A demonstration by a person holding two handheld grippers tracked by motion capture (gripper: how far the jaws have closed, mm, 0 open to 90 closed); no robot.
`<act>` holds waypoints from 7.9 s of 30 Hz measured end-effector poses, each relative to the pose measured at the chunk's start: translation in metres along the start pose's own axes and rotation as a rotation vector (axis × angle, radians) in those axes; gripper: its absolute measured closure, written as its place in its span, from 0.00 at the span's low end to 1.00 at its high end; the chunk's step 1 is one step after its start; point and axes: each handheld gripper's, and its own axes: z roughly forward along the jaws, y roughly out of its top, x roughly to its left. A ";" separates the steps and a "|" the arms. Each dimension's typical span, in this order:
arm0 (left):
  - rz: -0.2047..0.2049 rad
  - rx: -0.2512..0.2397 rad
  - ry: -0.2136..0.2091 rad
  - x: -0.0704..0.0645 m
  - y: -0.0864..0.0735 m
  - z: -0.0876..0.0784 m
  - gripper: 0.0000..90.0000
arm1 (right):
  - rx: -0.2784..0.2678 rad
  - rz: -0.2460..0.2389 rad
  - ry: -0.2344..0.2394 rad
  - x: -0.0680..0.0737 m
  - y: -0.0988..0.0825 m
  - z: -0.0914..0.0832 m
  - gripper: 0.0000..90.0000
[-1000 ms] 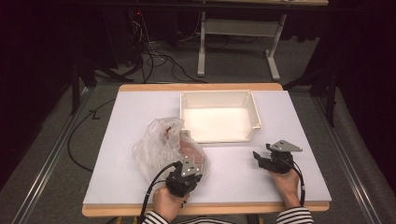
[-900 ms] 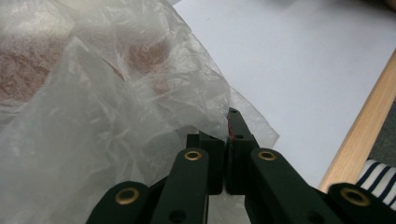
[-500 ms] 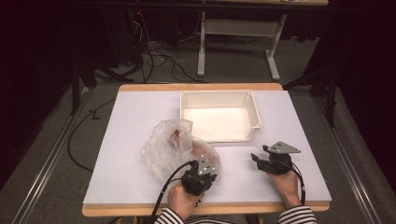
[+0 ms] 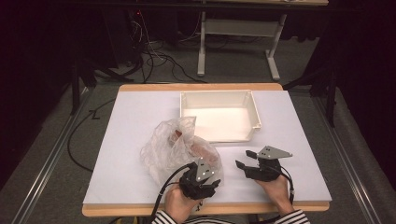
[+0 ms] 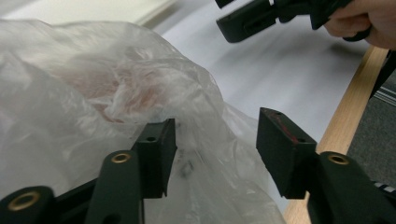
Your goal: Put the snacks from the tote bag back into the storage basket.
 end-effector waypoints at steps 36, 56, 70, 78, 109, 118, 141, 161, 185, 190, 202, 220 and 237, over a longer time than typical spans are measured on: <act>-0.173 0.007 0.185 0.112 -0.018 -0.068 1.00 | 0.171 -0.134 0.140 0.046 -0.001 0.039 0.95; -0.219 0.097 0.218 0.120 -0.065 -0.056 1.00 | 0.094 -0.099 0.190 0.048 0.003 0.027 0.47; -0.227 0.103 0.193 0.120 -0.071 -0.043 1.00 | 0.186 -0.143 0.187 0.059 0.003 0.049 0.73; -0.241 0.043 0.212 0.122 -0.068 -0.056 0.96 | 0.200 -0.232 0.157 0.067 0.003 0.048 1.00; -0.154 -0.010 0.179 0.088 -0.046 -0.036 0.56 | 0.179 -0.088 -0.034 -0.015 -0.006 0.007 1.00; -0.143 0.005 0.149 0.075 -0.043 -0.018 0.52 | 0.109 -0.018 -0.069 -0.020 -0.005 -0.006 0.79; -0.144 0.093 0.153 0.070 -0.046 0.004 0.62 | 0.007 -0.162 0.092 0.046 0.022 -0.032 0.51; -0.096 0.152 0.119 0.068 -0.050 0.005 0.97 | 0.052 -0.161 0.065 0.031 0.012 -0.028 1.00; -0.204 0.029 0.127 0.082 -0.080 -0.050 0.97 | 0.053 0.029 -0.047 -0.025 -0.010 -0.040 1.00; -0.200 0.015 0.132 0.077 -0.077 -0.056 0.92 | 0.062 0.033 -0.036 -0.023 -0.013 -0.037 0.99; -0.171 -0.052 0.118 0.047 -0.041 -0.054 0.62 | 0.085 -0.069 0.025 0.005 -0.017 -0.031 0.97; -0.123 0.161 0.175 0.038 -0.026 0.019 0.39 | 0.119 -0.085 0.052 0.010 -0.023 -0.019 0.96; -0.130 0.022 0.196 0.055 -0.047 -0.047 0.98 | 0.177 -0.124 0.016 0.010 -0.030 -0.010 0.96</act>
